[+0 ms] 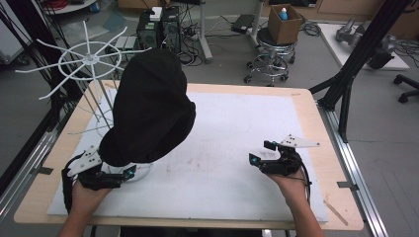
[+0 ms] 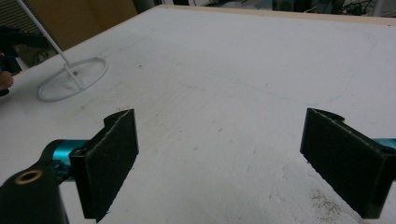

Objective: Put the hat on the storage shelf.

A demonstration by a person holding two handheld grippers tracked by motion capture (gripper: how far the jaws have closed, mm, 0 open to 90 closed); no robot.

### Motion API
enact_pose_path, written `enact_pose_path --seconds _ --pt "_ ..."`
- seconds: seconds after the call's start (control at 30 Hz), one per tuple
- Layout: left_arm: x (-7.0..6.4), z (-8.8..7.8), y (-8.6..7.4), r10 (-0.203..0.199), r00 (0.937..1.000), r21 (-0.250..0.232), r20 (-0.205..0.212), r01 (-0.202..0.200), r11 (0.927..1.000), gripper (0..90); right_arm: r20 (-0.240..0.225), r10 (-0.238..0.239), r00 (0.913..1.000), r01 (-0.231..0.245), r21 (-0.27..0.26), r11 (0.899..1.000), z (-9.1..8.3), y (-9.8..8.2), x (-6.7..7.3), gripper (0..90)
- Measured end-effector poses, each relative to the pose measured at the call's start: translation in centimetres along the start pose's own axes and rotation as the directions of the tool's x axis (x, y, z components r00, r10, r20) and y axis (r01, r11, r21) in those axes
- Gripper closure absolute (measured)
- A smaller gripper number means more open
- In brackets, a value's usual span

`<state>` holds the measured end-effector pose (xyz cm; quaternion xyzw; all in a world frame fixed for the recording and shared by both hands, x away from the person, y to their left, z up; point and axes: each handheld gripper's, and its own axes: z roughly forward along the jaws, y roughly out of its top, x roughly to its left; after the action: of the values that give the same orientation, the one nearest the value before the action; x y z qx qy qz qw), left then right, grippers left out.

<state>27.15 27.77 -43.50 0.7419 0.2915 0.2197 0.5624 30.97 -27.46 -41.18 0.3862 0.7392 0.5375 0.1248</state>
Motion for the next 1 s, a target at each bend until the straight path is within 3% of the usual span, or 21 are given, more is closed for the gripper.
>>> enact_pose_path --seconds 0.2,0.53,1.0 --pt "-0.14 -0.39 -0.07 0.006 1.0 -0.007 -0.003 -0.006 1.0 18.0 0.005 0.018 0.9998 -0.018 0.023 1.0 0.4 -0.19 -0.29 10.6" --pt "-0.36 -0.82 -0.03 0.011 0.9999 -0.016 -0.004 -0.011 0.9998 17.9 0.02 0.029 0.9994 -0.029 -0.007 1.0 -0.12 0.01 -0.31 10.6" --pt "-0.51 -0.63 0.07 0.016 0.9999 -0.017 -0.002 -0.016 0.9997 18.0 0.007 0.038 0.9993 -0.038 0.003 0.999 -0.09 -0.05 -0.45 10.6"
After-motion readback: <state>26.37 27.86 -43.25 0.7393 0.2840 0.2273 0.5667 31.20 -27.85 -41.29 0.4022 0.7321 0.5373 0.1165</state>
